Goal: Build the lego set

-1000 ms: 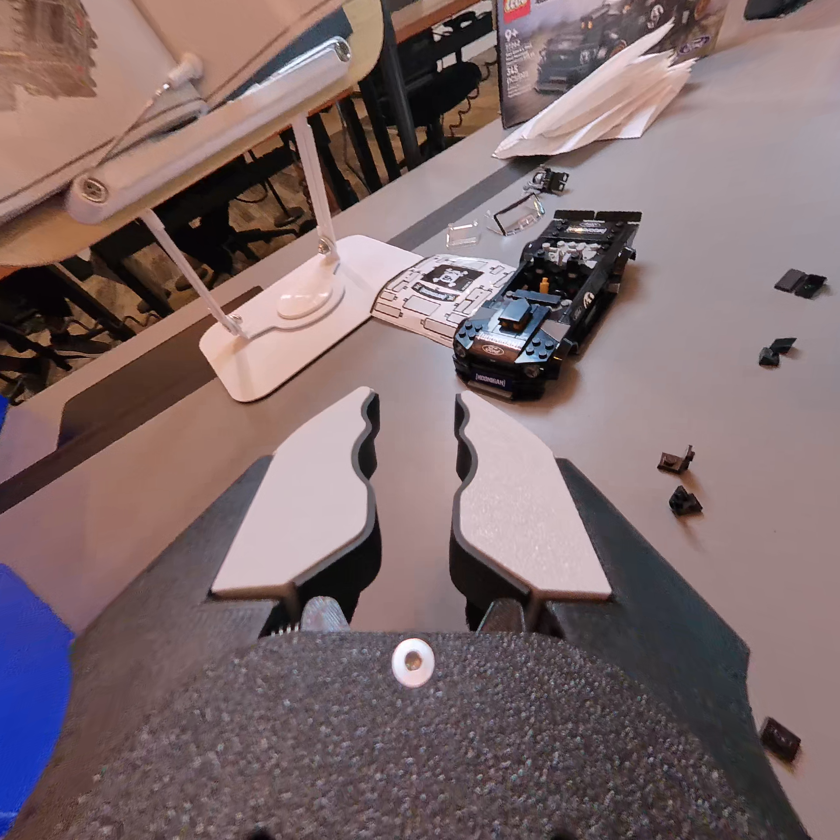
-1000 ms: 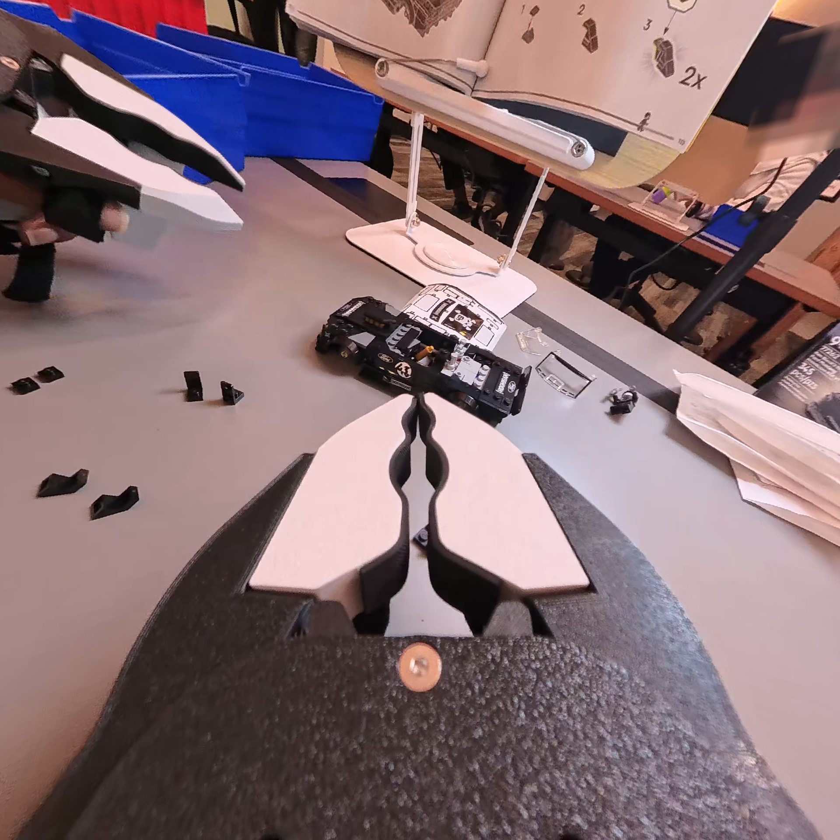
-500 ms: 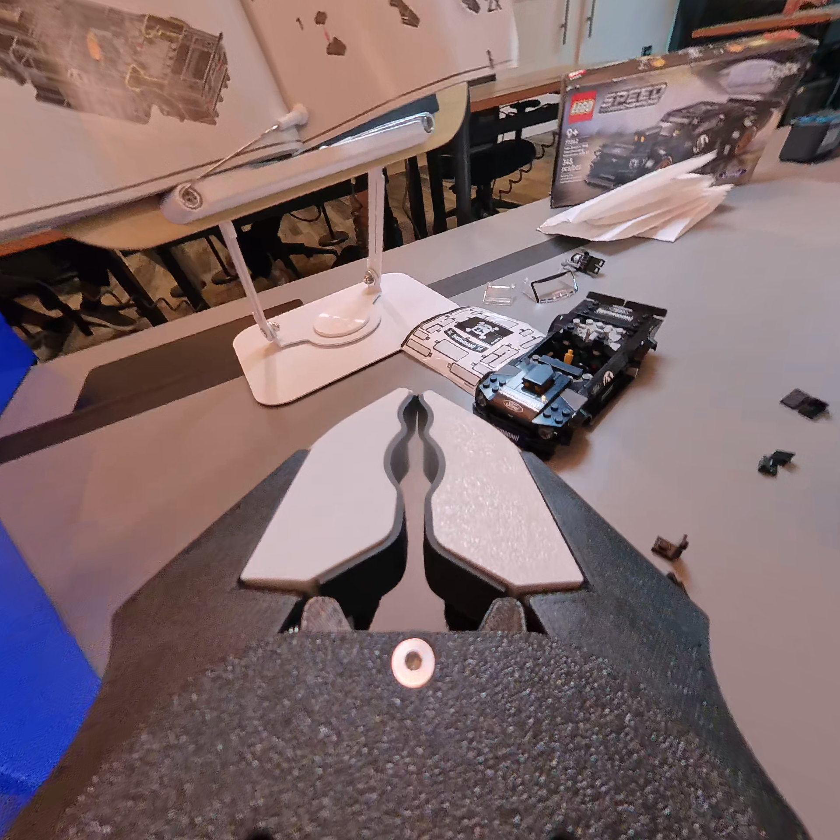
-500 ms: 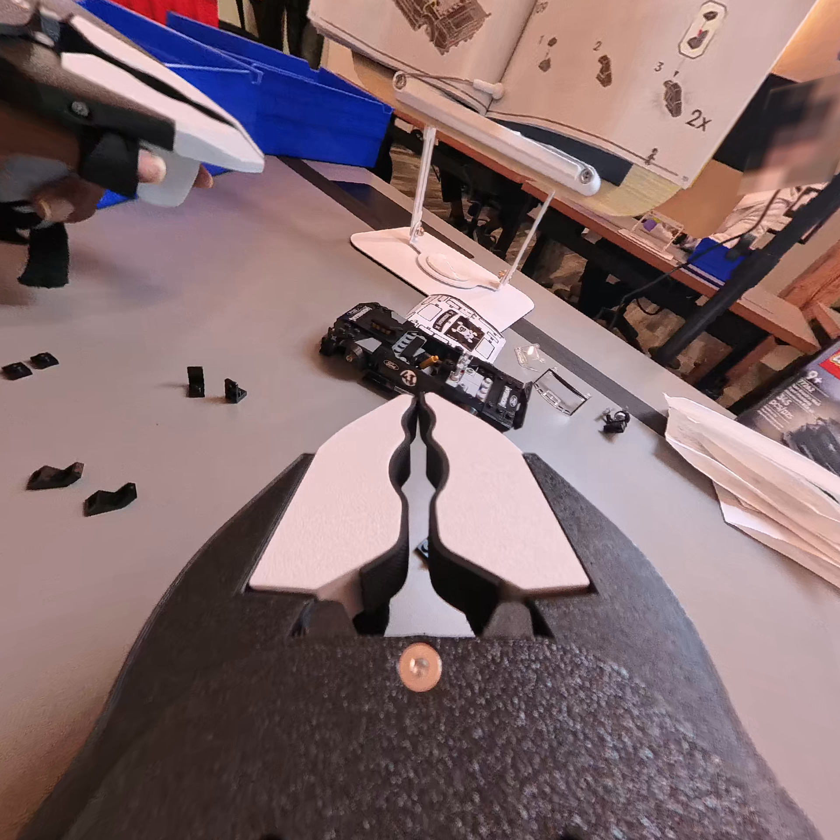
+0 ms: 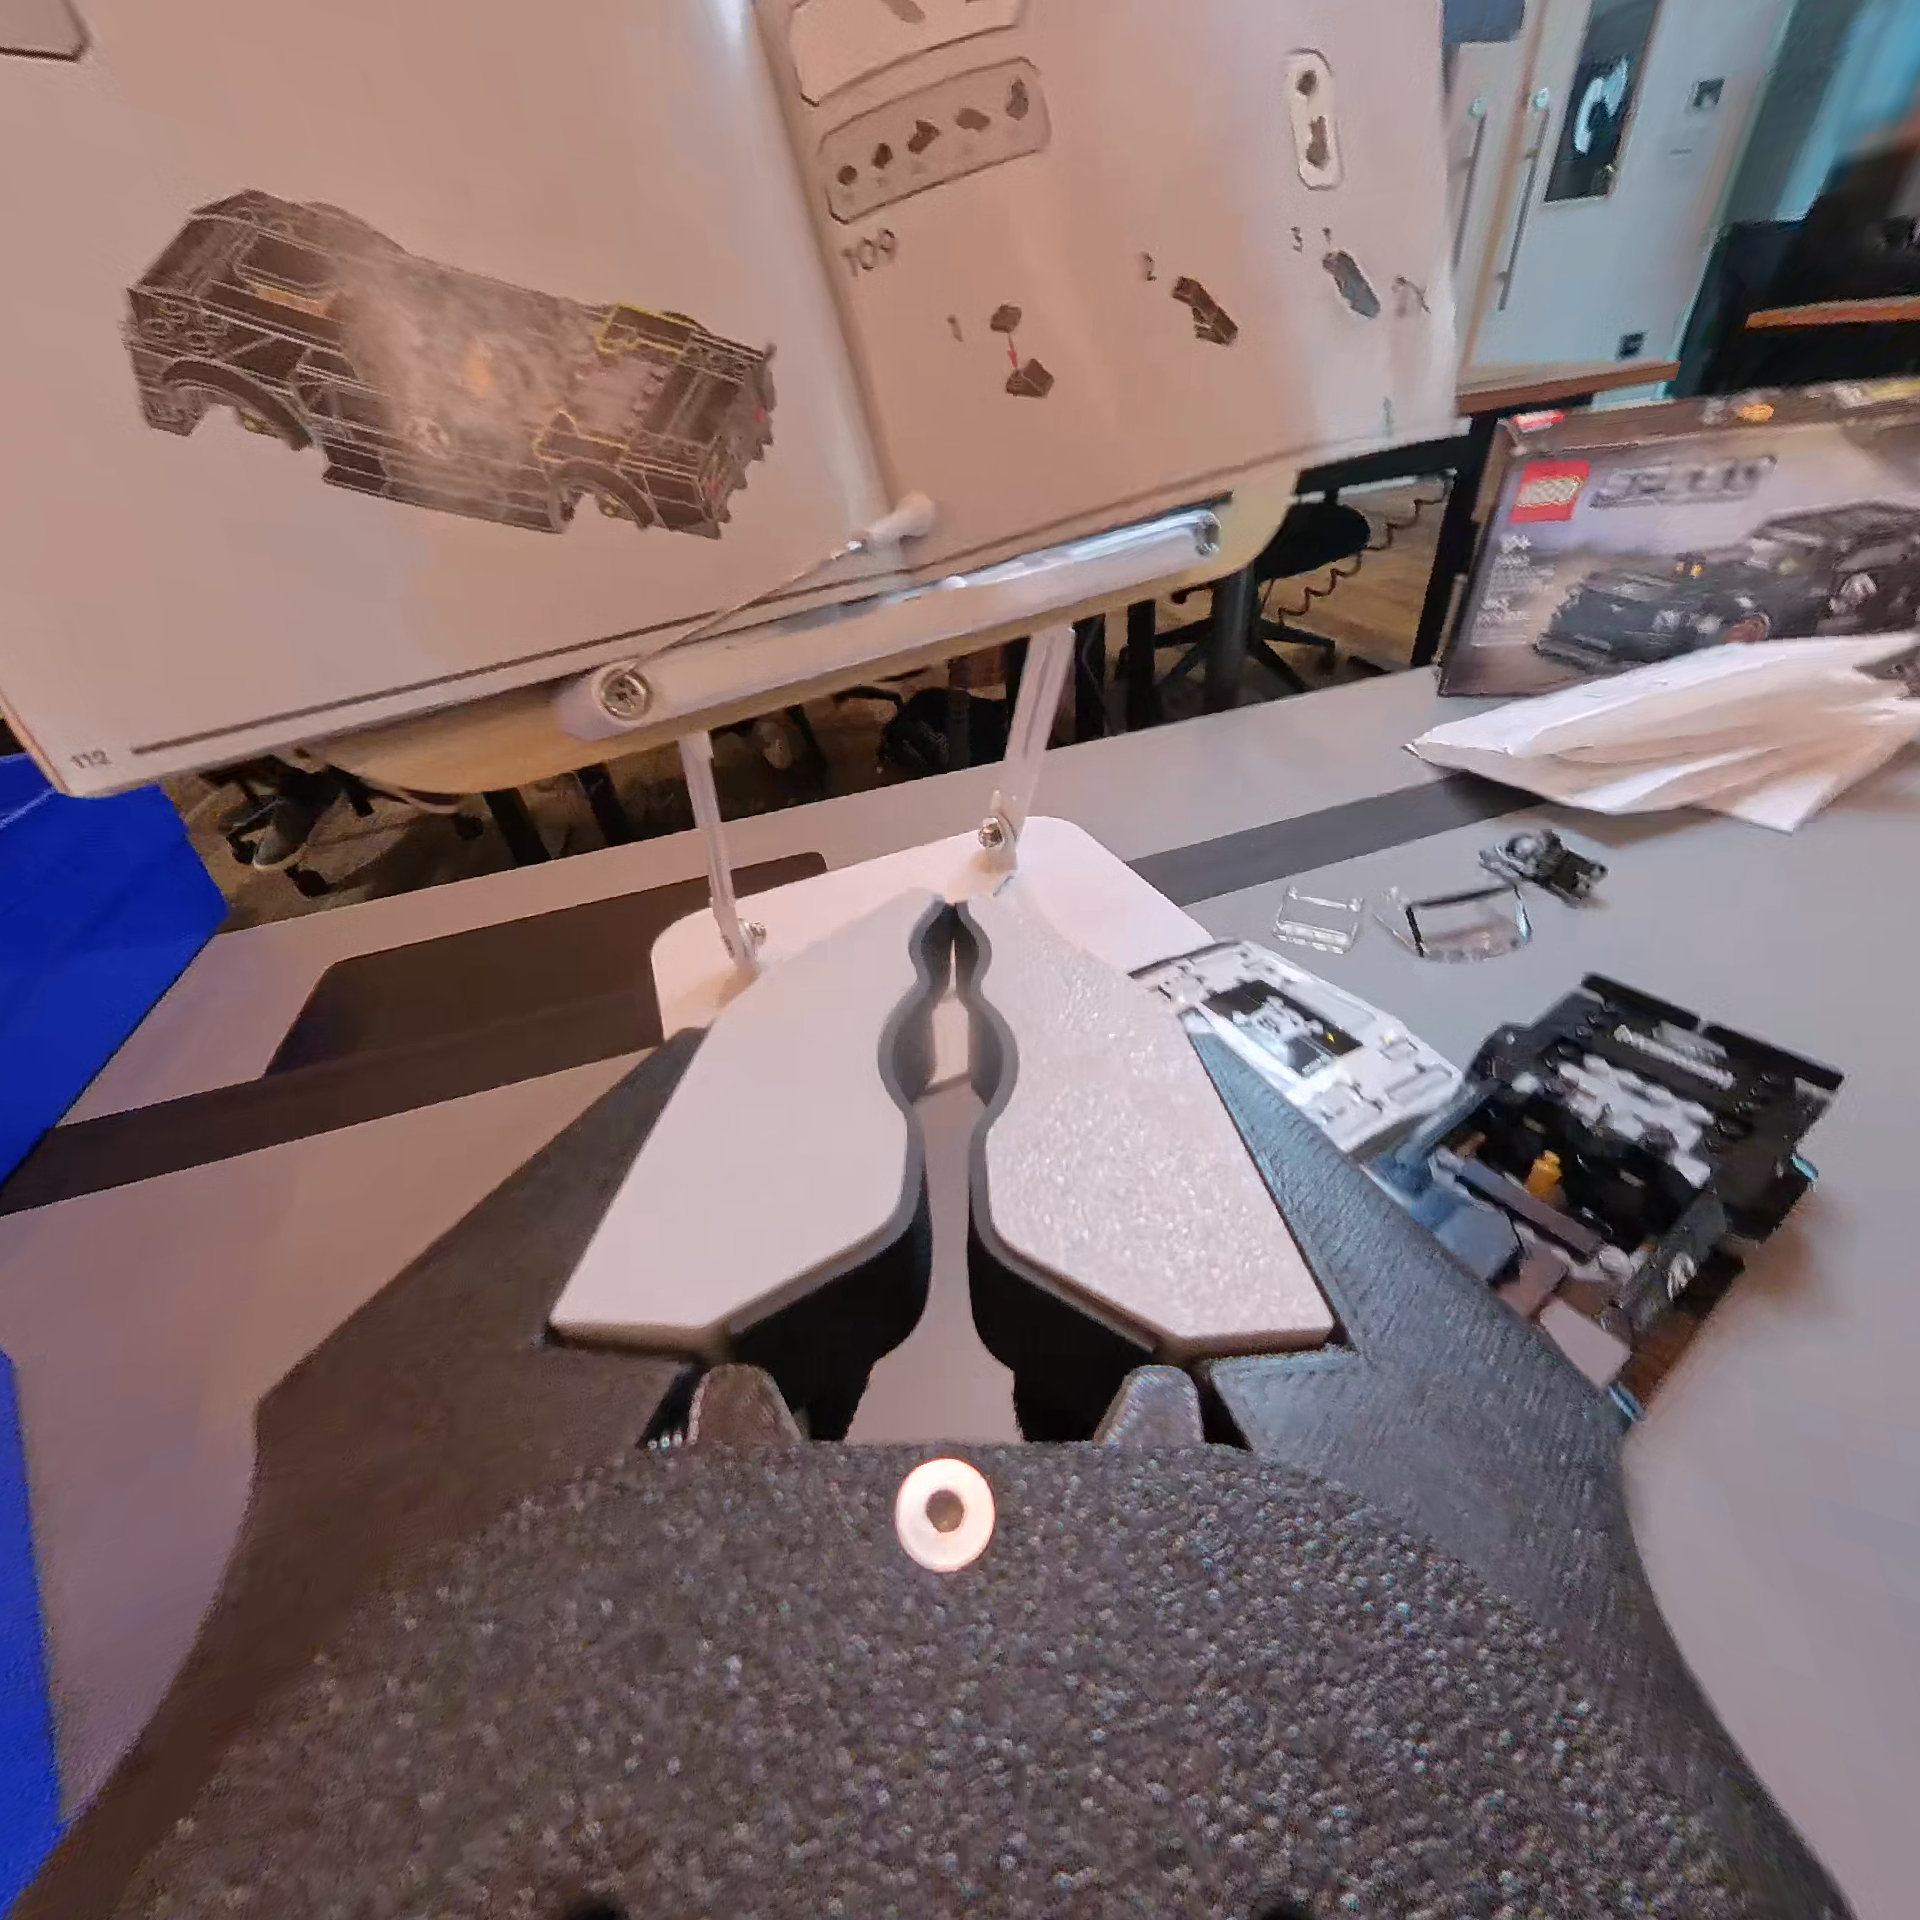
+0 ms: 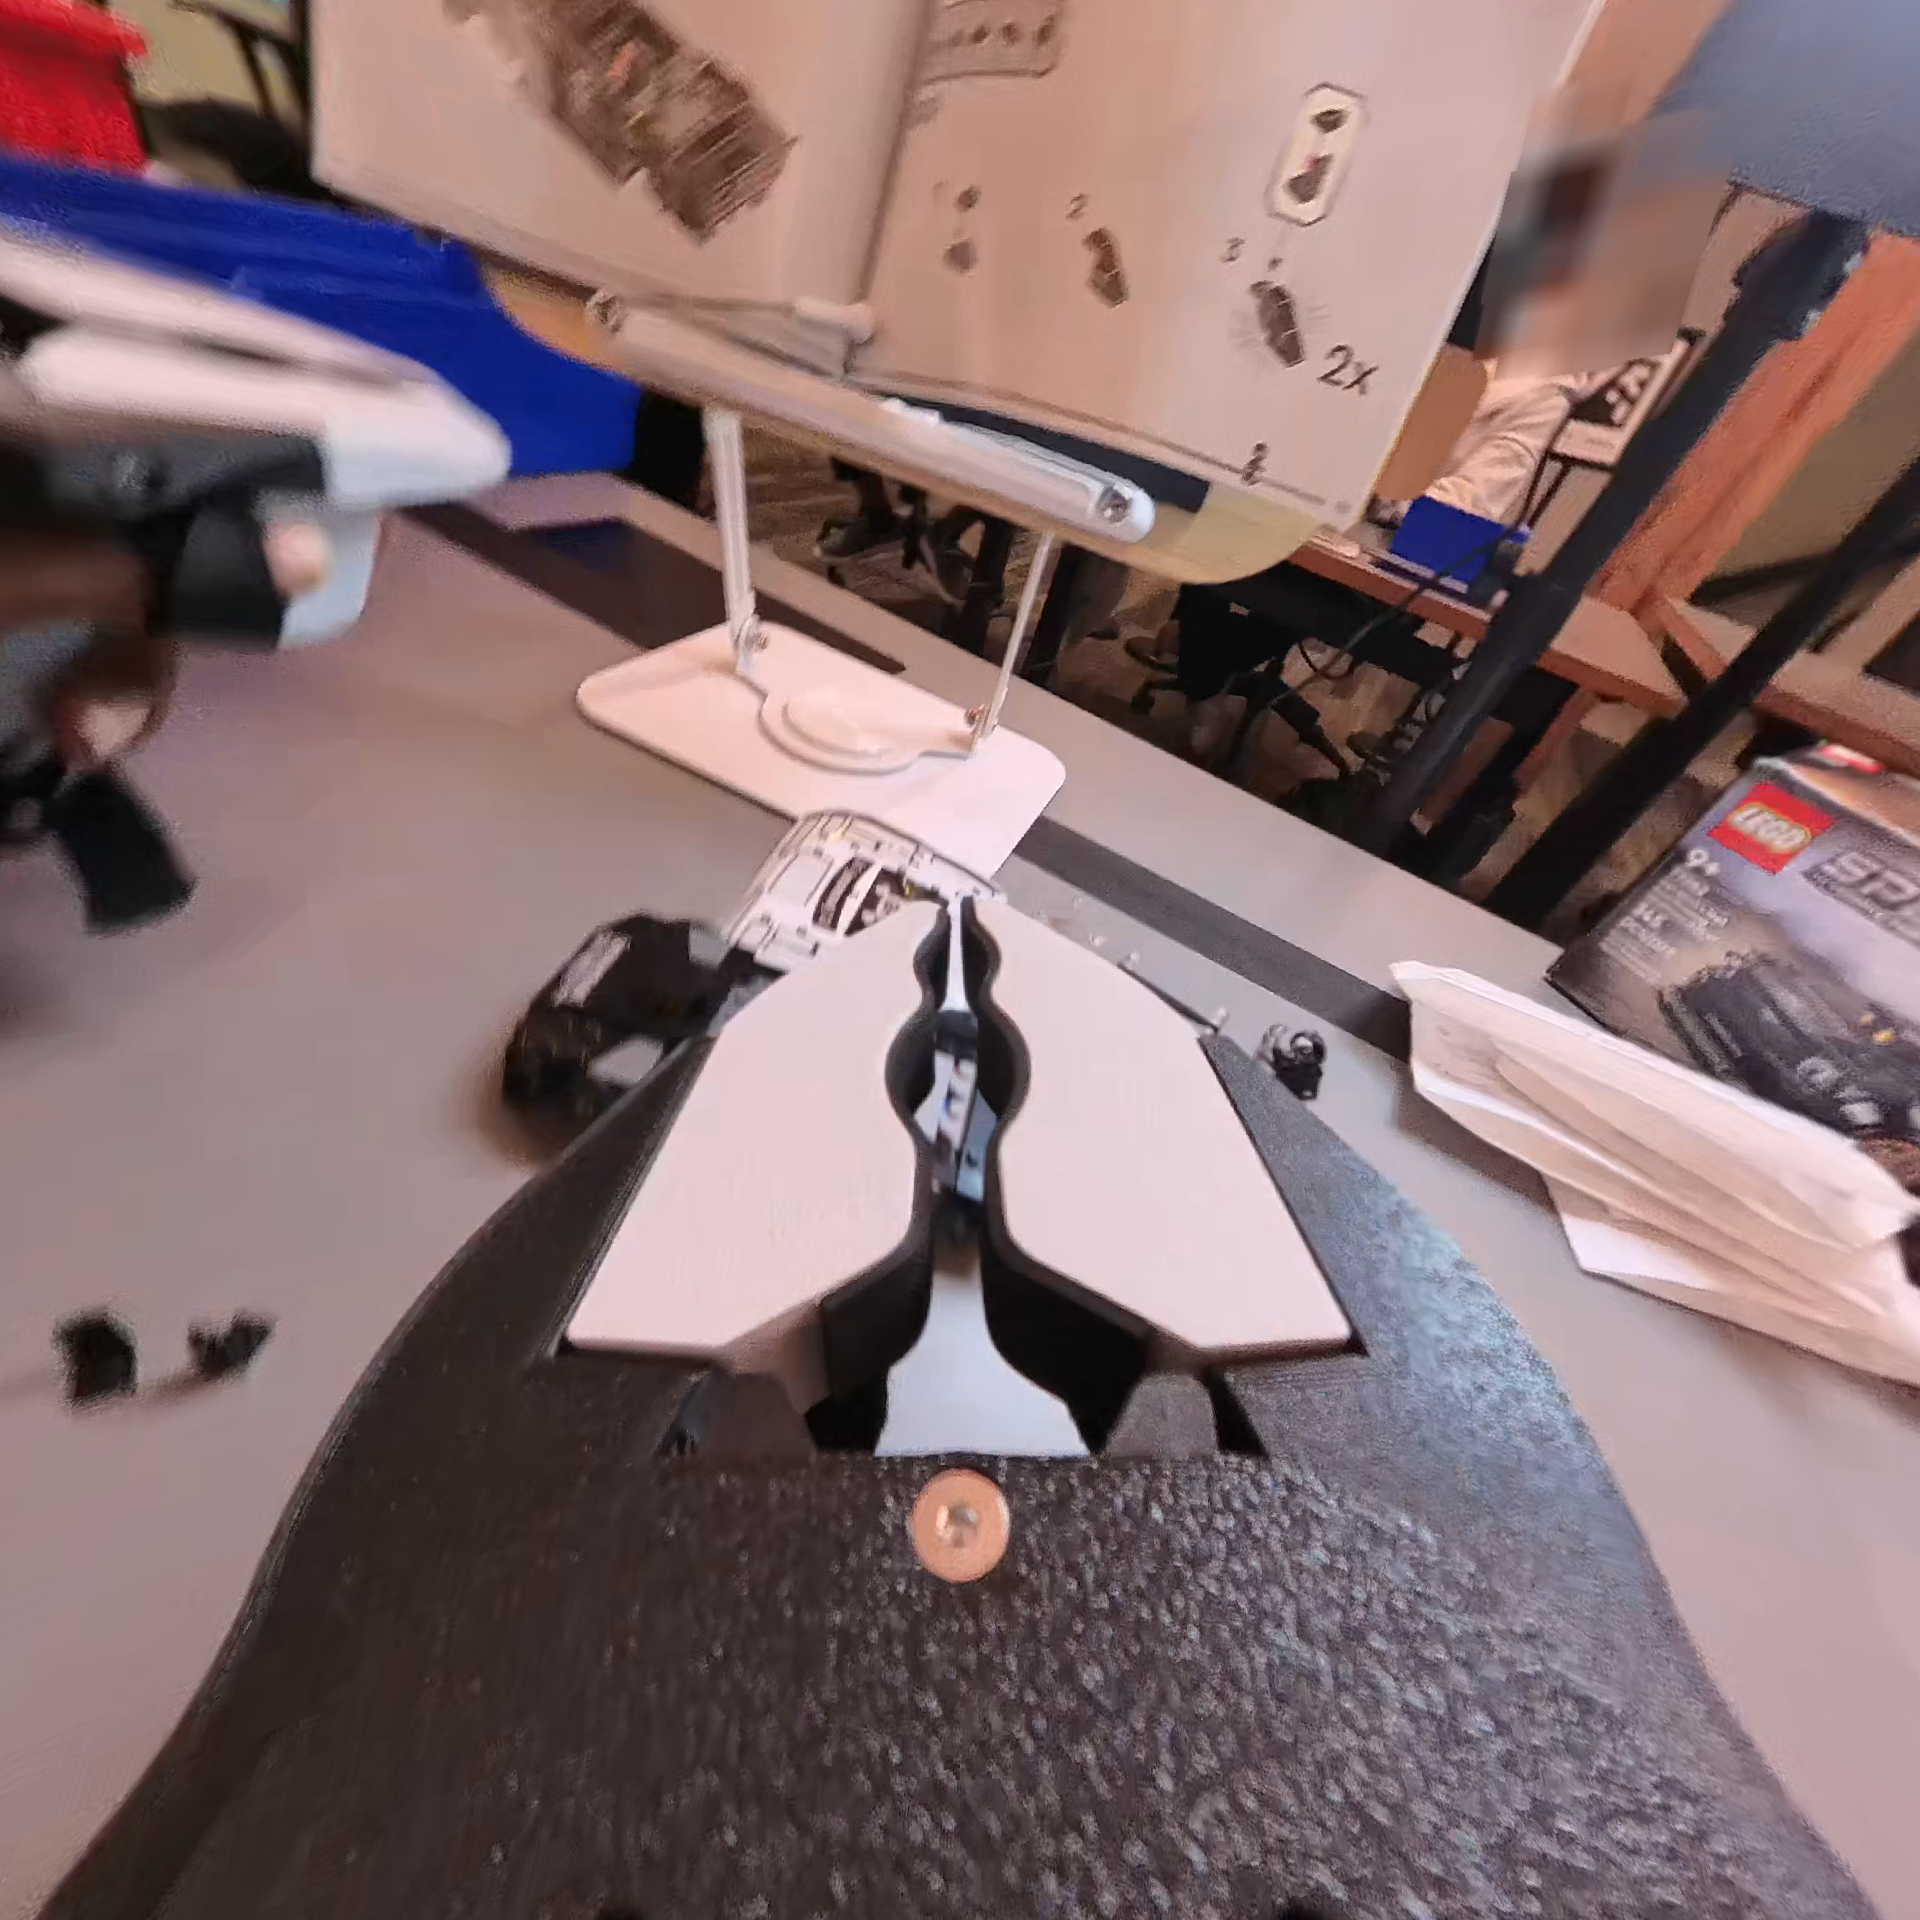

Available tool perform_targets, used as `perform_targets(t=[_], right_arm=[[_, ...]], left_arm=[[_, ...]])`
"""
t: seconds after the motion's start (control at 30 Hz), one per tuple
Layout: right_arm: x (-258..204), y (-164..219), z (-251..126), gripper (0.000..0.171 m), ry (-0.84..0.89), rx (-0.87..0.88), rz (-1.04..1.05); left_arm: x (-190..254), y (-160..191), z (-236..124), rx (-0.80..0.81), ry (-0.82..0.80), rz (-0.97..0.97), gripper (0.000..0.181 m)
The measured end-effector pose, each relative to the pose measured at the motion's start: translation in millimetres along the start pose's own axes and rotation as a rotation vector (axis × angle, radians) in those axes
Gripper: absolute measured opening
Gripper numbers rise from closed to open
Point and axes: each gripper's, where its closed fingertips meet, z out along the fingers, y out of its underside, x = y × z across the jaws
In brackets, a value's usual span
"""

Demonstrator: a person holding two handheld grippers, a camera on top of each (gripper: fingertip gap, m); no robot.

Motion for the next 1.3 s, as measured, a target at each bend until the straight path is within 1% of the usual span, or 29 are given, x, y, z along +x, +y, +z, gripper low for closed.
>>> perform_targets(t=[0.07, 0.1, 0.17, 0.27, 0.37, 0.47, 0.63, 0.77, 0.93, 1.03, 1.13, 1.3], right_arm=[[6, -3, 16, 0.002, 0.05, 0.0, 0.096], [9, 0, 22, 0.0, 0.081, 0.003, 0.138], [6, 14, 30, 0.001, 0.087, -0.029, 0.165], [7, 34, 30, 0.002, 0.123, -0.086, 0.129], [8, 41, 25, 0.002, 0.114, -0.111, 0.185], [13, 38, 17, 0.002, 0.114, -0.087, 0.205], [24, 28, 14, 0.004, 0.121, -0.043, 0.188], [31, 29, 12, 0.004, 0.132, -0.037, 0.192], [26, 17, 10, 0.003, 0.082, 0.012, 0.182], [15, 12, 9, 0.003, 0.034, 0.039, 0.15], [8, 13, 9, 0.003, 0.024, 0.032, 0.126], [5, 12, 8, 0.004, 0.027, 0.028, 0.108]], left_arm=[[11, 10, -10, -0.018, 0.039, 0.046, 0.0], [16, 17, -17, -0.034, 0.062, 0.062, 0.0], [22, 27, -27, -0.059, 0.09, 0.056, 0.0], [31, 25, -27, -0.07, 0.128, 0.007, 0.0], [35, 29, -22, -0.073, 0.134, 0.042, 0.0], [34, 36, -21, -0.081, 0.14, 0.037, 0.0], [27, 31, -24, -0.055, 0.119, 0.026, 0.0], [25, 33, -23, -0.06, 0.121, 0.013, 0.0], [26, 34, -22, -0.061, 0.127, 0.01, 0.0], [26, 38, -21, -0.081, 0.123, 0.024, 0.0], [25, 41, -21, -0.106, 0.116, 0.03, 0.0], [23, 54, -20, -0.197, 0.104, 0.006, 0.0]])
